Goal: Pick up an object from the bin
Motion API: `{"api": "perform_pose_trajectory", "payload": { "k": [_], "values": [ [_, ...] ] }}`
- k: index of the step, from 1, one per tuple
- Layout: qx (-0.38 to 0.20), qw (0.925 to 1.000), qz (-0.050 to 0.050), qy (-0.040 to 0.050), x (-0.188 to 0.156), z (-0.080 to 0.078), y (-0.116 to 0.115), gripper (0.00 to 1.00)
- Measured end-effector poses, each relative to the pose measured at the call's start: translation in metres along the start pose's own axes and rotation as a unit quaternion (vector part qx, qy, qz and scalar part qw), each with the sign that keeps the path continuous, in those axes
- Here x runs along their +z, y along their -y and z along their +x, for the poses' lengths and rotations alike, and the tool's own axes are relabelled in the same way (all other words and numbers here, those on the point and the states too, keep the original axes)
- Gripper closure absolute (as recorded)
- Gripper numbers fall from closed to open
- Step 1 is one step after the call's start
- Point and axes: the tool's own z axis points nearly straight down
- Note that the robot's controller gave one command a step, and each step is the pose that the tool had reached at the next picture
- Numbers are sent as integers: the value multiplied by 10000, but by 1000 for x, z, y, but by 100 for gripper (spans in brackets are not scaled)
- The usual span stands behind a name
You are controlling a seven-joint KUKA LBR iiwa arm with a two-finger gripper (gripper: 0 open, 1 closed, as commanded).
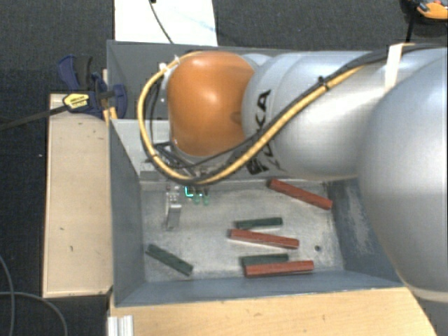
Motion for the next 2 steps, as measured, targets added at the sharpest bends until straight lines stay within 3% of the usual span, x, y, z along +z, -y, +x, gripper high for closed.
{"api": "perform_pose_trajectory", "payload": {
  "k": [1, 2],
  "values": [
    [28, 10000, -10, 40, -5, -2, 1, 0],
    [-75, 10000, -12, 49, 74, 39, -1, 0]
  ]
}}
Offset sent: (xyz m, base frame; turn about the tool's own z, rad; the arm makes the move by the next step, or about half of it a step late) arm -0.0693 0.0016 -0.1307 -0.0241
